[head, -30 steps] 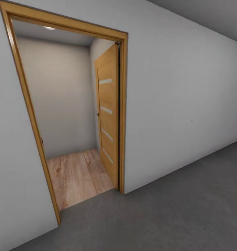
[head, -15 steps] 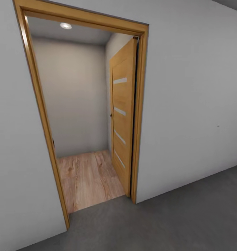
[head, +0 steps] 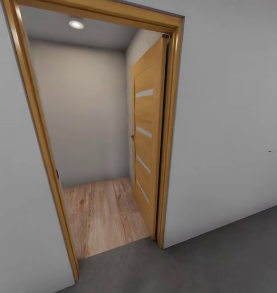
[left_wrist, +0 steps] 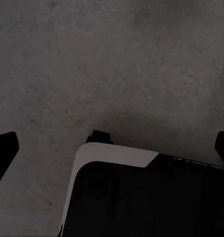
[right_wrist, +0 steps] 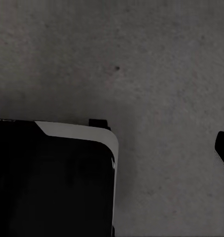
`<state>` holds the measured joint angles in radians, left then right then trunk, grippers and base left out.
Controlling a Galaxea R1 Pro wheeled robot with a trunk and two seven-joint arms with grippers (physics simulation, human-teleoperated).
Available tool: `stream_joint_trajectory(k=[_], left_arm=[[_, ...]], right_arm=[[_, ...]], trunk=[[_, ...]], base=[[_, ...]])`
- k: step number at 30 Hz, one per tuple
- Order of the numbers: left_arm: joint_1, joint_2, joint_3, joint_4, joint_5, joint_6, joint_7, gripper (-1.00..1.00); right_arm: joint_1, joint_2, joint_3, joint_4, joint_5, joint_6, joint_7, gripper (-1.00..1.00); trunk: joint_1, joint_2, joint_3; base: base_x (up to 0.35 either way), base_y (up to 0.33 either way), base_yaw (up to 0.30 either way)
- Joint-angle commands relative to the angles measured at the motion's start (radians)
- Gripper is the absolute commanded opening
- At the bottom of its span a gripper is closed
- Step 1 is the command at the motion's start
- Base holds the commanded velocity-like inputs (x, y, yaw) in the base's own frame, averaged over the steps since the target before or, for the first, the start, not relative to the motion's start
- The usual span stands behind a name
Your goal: Move the two storage containers from the living room to the garage. In the garage, place one container on the floor and stack the other container on top of it (either order is fine).
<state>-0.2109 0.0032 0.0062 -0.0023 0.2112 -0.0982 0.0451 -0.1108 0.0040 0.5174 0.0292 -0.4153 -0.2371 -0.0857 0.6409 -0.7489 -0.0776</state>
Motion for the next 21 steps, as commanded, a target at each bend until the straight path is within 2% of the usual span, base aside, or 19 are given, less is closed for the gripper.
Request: stream_joint_trajectory(k=[1, 17, 21], left_arm=[[-0.001, 0.000, 0.000, 0.001, 0.005, -0.003, 0.001, 1.00], [-0.001, 0.000, 0.000, 0.001, 0.005, -0.003, 0.001, 1.00], [-0.001, 0.000, 0.000, 0.001, 0.005, -0.003, 0.001, 1.00]], right_arm=[[-0.001, 0.001, 0.009, 0.003, -0.008, -0.005, 0.000, 1.00], [-0.001, 0.001, 0.007, 0.003, -0.010, -0.005, -0.002, 1.00], [-0.001, 0.001, 0.007, 0.003, -0.010, -0.005, -0.002, 1.00]], trunk=[[0.001, -0.001, -0.002], [0.001, -0.001, -0.002], [0.001, -0.001, -0.002]], base=[[0.321, 0.000, 0.000], [0.321, 0.000, 0.001], [0.321, -0.026, 0.135]])
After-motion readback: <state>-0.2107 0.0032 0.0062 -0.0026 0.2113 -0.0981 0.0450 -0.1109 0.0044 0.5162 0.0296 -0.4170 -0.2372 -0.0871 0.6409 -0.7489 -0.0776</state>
